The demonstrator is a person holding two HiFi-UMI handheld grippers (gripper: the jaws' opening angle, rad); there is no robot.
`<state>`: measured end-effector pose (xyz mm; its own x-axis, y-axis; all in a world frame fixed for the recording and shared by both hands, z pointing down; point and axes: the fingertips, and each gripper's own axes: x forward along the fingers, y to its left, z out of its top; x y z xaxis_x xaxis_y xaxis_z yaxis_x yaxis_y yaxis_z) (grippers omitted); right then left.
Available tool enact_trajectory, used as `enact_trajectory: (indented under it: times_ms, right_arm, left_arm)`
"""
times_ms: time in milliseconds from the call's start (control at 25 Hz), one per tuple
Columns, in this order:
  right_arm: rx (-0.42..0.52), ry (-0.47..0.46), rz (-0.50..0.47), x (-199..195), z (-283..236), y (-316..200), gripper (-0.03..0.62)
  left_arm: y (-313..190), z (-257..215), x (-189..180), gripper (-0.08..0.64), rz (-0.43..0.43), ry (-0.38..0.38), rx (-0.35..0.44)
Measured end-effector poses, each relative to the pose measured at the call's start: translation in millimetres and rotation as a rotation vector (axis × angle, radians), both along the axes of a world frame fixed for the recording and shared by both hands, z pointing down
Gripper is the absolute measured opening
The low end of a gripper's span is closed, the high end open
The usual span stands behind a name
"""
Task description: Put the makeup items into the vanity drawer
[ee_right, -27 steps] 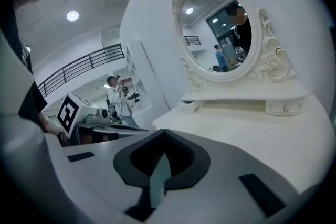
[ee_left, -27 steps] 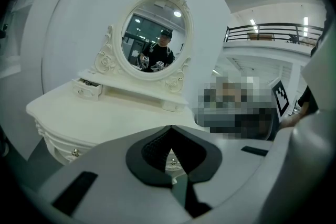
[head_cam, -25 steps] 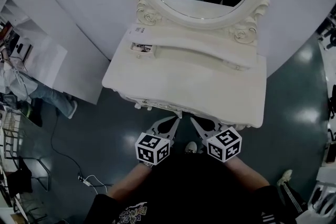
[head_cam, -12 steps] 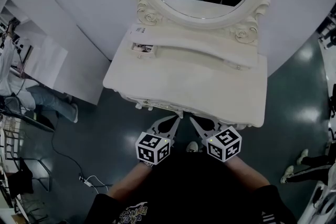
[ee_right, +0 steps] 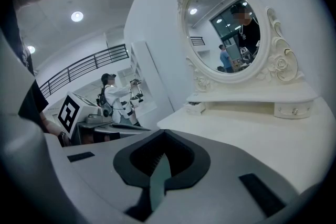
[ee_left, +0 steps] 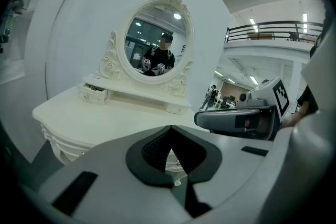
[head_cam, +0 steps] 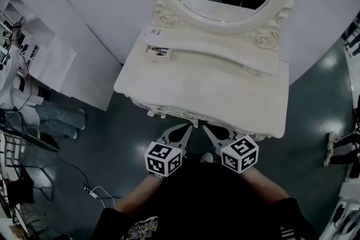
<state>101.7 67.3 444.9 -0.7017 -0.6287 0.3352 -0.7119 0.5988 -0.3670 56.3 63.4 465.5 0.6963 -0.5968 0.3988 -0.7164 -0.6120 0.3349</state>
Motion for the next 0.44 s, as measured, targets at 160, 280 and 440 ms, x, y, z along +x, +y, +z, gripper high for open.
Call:
enact_trajectory:
  times_ms: [160,280,440]
  right_arm:
    - [-0.001,0.001,-0.008,-2.3,1.1,1.9,0.029]
    - [-0.001,0.002,-0.01,-2.0,1.7,3.7,0.029]
    - [0.003,0.006,-0.013,-2.4,1.3,7.9,0.029]
  left_arm:
    - [2.1,1.0,-2.1,0.0,-0.007,0.003,-0.001]
    - [3.9,1.0,-2.4,0.0,-0.011,0.005,0.001]
    - [7.9,0.5,-2.9,0.0,-0.013,0.008,0.003]
